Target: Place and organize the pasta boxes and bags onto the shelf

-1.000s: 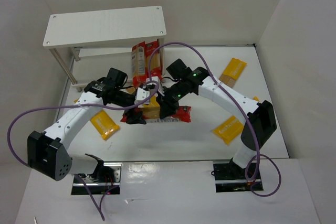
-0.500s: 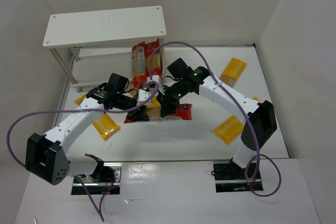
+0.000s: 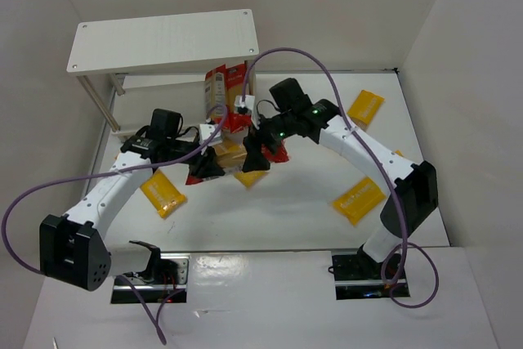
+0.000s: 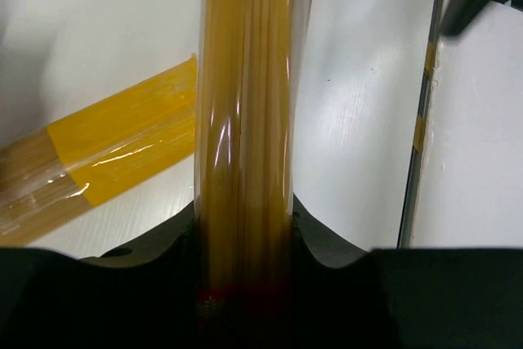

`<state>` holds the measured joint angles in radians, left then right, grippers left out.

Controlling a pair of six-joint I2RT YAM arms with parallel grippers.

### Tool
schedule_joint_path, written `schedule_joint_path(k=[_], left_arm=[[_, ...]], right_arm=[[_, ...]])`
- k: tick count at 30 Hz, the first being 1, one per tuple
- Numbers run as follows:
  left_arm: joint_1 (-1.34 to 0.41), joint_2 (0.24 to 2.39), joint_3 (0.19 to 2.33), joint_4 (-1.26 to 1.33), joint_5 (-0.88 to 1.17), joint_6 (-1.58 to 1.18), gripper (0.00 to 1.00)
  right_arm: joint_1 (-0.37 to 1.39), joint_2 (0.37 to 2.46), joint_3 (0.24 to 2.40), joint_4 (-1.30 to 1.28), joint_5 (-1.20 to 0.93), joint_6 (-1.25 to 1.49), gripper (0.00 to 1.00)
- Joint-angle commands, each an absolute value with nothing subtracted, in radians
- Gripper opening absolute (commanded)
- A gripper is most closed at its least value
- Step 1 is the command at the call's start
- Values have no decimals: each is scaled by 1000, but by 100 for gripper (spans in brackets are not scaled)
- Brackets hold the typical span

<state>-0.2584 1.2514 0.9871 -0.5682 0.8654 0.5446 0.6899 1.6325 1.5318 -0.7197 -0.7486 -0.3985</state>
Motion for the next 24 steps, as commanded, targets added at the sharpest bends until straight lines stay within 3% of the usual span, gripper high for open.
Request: schedule_joint_path(k=[1, 11, 24], left_arm=[[-219, 1220, 1000, -485, 974, 508, 0], [-123, 1154, 988, -482, 922, 440, 0], [-78, 946, 945, -416, 407, 100, 0]], right_arm=[[582, 1563, 1575, -626, -802, -296, 100], [335, 1458, 1548, -604, -766, -265, 100], [284, 1304, 1401, -632, -490, -201, 100]])
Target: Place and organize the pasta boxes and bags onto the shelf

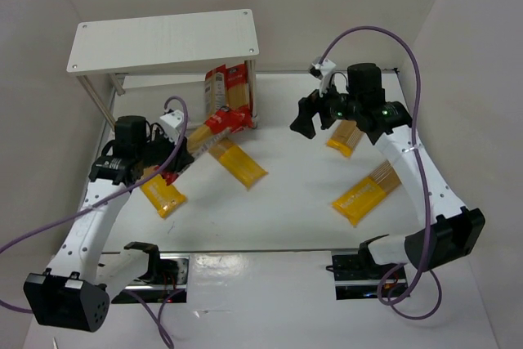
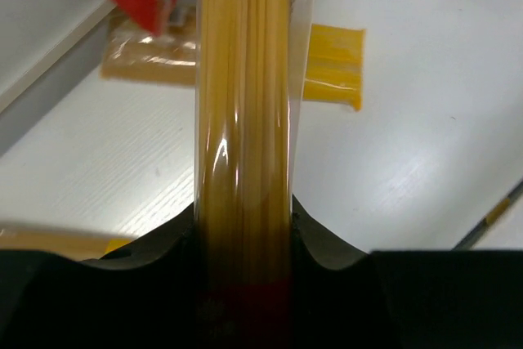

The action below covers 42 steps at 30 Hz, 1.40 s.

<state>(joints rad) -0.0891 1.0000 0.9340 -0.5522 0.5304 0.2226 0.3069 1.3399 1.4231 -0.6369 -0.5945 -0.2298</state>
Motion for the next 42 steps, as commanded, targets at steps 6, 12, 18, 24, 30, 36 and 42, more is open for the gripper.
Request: schedule_joint_path(k=[6, 12, 18, 24, 30, 36, 42], left_arm=[[-78, 937, 936, -371, 131, 14, 0], [-87, 1029, 968, -299, -50, -60, 0], [-107, 1117, 968, -184, -133, -155, 0], [-107, 1147, 957, -88, -172, -242, 0], [-126, 1212, 934, 26, -192, -299, 0], [-179, 1267, 925, 93, -219, -328, 0], [-179, 1318, 893, 167, -111, -359, 0]], right_arm=[[235, 1211, 1352, -667, -338, -181, 100], [135, 1140, 1267, -649, -258, -153, 100], [20, 1131, 1249, -676, -291, -153, 100], [-50, 1121, 1229, -676, -322, -144, 100], [-97, 1121, 1229, -676, -322, -144, 100], [-152, 1101, 1209, -676, -331, -153, 100], [-172, 1081, 1187, -676, -350, -163, 100]])
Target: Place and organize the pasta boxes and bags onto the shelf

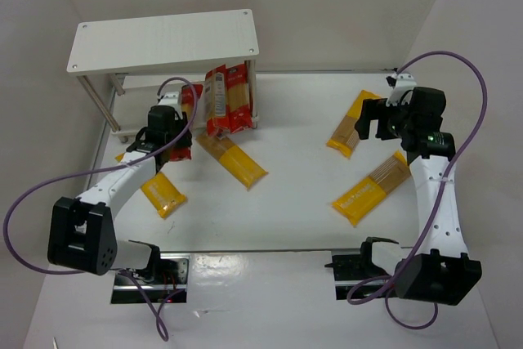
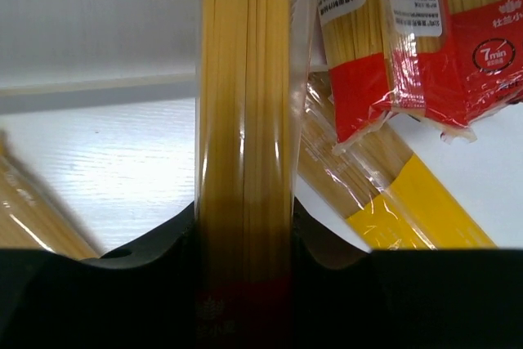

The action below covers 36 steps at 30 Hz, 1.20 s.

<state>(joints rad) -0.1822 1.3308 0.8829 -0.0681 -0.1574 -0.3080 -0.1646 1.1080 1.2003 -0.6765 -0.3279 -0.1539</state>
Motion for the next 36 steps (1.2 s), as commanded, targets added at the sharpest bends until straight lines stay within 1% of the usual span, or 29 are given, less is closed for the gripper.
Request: schedule_joint_path(k=[1, 4, 10, 14, 19, 24, 28, 36], left_arm=[[-169, 1318, 893, 181, -95, -359, 0], [-158, 1341, 882, 233, -72, -359, 0], [-109, 1426, 893, 310, 58, -411, 0], [-42, 1483, 911, 371, 187, -474, 0], [11, 1534, 930, 463, 282, -523, 0], [43, 1591, 973, 497, 325, -601, 0], [63, 1634, 1012, 506, 348, -646, 0], [63, 1689, 1052, 529, 370, -724, 0]], right_arm=[[-172, 1081, 1178, -676, -350, -163, 100], [-183, 1081, 1178, -676, -360, -163, 100], [-201, 1081, 1178, -676, -360, -163, 100], [-225, 1072, 1169, -676, -380, -172, 100], [-236, 1052, 1149, -676, -390, -181, 100], [-255, 1052, 1149, -676, -399, -181, 100], [-290, 1062, 1149, -676, -459, -190, 100], [-313, 1062, 1140, -667, -489, -199, 100]])
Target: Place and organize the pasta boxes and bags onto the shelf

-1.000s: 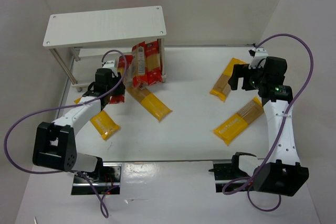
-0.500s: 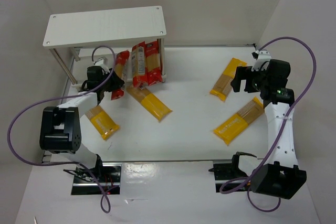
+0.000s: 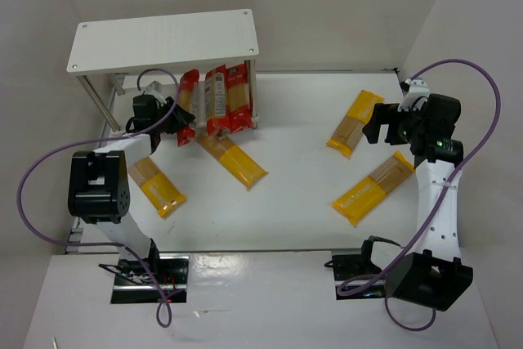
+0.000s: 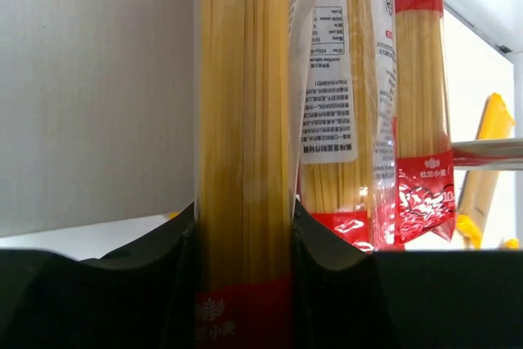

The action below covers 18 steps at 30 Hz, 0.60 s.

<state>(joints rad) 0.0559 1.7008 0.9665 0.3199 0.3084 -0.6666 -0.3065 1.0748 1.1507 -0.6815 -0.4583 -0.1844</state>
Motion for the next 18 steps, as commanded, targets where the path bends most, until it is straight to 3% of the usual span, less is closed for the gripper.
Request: schedule_joint_path(k=[1, 18], left_arm=[[63, 1701, 1061, 529, 370, -733, 0], [63, 1827, 1137, 543, 370, -782, 0]], right_arm=[[-313, 1062, 1140, -667, -489, -199, 100], [-353, 1062, 1140, -676, -543, -209, 100]])
